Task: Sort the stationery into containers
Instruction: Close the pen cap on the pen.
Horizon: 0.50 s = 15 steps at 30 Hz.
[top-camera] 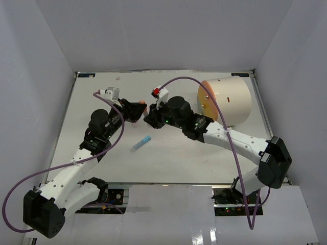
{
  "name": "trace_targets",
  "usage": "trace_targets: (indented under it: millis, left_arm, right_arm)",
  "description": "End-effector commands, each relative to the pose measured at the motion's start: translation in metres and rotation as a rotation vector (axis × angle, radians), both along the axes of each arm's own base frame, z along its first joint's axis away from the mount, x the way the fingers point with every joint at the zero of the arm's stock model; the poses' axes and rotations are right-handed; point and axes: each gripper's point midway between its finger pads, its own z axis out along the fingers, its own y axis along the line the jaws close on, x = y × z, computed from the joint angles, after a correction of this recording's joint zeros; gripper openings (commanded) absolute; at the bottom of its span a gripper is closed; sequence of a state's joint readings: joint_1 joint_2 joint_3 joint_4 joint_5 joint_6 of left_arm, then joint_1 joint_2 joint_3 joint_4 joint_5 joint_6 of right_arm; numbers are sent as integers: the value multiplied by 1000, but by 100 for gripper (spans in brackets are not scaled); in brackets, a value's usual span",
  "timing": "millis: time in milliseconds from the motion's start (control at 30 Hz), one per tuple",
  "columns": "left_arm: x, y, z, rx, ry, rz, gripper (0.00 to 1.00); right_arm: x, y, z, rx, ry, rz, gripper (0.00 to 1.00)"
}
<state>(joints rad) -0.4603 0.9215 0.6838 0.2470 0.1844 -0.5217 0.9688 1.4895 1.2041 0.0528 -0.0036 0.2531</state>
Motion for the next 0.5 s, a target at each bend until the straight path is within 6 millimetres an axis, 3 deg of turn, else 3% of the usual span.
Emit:
trace_targets:
  millis: [0,467]
  left_arm:
    - [-8,-5,-40,75,138,-35,17]
    - [-17,-6,-67,68,210,-47,17]
  right_arm:
    - [36,-1,106,242,-207,-118,8]
    - [46,-3,132,332,-236,-118,8]
